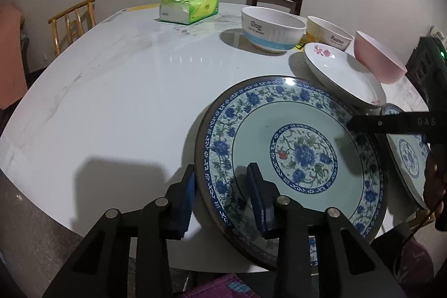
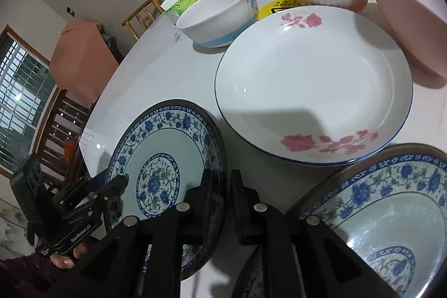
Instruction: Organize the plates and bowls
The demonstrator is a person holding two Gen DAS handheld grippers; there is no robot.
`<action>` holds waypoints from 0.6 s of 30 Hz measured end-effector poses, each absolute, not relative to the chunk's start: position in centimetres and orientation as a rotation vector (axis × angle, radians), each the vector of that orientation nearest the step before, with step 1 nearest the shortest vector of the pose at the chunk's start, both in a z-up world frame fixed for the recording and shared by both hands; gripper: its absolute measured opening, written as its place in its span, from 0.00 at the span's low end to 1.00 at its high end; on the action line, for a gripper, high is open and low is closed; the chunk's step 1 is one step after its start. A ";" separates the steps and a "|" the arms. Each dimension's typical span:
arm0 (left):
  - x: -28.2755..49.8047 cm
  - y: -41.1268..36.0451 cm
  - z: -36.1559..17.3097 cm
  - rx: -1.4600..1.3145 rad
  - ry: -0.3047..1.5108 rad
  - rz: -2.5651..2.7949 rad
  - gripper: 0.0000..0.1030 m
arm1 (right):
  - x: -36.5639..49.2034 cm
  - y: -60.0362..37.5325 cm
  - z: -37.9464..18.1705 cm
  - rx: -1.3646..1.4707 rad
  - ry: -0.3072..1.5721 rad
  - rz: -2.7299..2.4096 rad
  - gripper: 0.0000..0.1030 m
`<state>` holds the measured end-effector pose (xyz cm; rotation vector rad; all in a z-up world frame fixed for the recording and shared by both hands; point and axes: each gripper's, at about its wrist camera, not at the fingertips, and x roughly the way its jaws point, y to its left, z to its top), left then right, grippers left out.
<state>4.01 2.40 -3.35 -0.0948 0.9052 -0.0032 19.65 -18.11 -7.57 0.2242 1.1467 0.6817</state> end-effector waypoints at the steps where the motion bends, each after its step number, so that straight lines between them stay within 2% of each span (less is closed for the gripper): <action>1: 4.2 2.7 -3.3 -0.100 0.908 0.003 0.30 | 19.7 -18.0 -7.5 0.233 1.149 0.685 0.12; 18: 7.0 7.9 -2.2 -0.161 0.924 0.158 0.25 | 21.6 -12.9 -7.5 0.264 1.175 0.716 0.12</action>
